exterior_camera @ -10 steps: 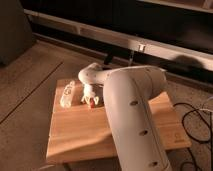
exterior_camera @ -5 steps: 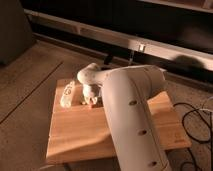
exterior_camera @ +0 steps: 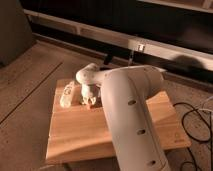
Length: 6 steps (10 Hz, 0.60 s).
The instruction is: Drag the pepper across the table
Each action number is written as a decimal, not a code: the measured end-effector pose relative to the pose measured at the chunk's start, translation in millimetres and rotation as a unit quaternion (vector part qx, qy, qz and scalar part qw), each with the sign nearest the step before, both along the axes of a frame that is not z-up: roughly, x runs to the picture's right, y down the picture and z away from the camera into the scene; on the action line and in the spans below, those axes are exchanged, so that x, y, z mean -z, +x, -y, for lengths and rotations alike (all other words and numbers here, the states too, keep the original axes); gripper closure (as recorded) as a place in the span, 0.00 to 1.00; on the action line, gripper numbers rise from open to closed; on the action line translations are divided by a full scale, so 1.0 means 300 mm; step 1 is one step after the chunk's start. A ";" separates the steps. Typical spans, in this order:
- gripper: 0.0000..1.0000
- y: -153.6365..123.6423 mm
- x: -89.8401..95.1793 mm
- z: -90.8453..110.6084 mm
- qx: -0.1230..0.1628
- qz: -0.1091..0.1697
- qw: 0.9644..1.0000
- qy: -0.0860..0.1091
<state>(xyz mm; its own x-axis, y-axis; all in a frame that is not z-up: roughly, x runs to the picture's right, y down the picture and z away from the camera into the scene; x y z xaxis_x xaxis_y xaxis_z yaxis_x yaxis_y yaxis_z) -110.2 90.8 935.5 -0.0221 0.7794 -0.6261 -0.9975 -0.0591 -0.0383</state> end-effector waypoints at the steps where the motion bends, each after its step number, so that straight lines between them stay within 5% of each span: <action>1: 1.00 -0.015 0.005 0.000 0.003 0.003 1.000 0.001; 6: 1.00 -0.108 0.068 -0.012 0.017 0.025 0.999 0.015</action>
<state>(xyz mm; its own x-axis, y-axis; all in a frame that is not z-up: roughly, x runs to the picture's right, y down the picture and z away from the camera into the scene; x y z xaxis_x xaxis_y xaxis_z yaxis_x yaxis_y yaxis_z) -142.6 94.3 915.2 0.0356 0.7973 -0.6026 -0.9958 -0.0224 -0.0884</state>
